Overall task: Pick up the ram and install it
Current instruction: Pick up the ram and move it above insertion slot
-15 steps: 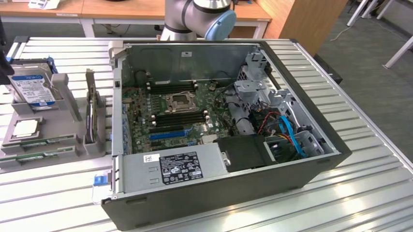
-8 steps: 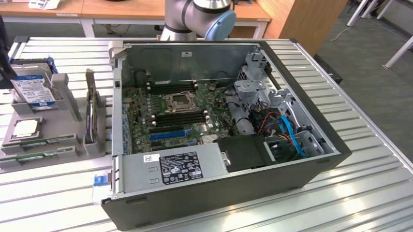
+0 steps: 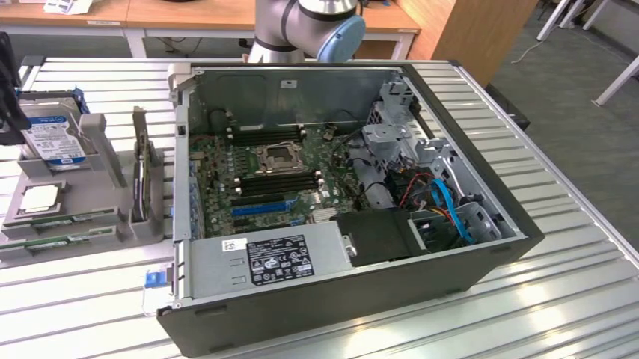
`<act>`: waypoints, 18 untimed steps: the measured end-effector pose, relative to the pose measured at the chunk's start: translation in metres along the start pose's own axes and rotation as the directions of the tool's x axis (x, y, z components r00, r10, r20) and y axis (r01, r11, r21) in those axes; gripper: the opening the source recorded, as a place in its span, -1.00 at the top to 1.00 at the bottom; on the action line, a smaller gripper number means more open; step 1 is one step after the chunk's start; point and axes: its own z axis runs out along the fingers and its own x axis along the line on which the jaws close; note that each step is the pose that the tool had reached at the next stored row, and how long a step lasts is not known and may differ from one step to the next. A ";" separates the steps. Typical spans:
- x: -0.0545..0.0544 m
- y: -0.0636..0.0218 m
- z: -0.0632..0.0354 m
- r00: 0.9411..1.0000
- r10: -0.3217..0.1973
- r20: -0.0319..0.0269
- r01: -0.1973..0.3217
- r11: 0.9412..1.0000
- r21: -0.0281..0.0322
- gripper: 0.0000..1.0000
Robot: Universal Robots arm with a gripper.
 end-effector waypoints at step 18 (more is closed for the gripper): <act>0.000 -0.0010 0.0221 1.000 0.000 0.000 0.000 1.000 0.000 0.38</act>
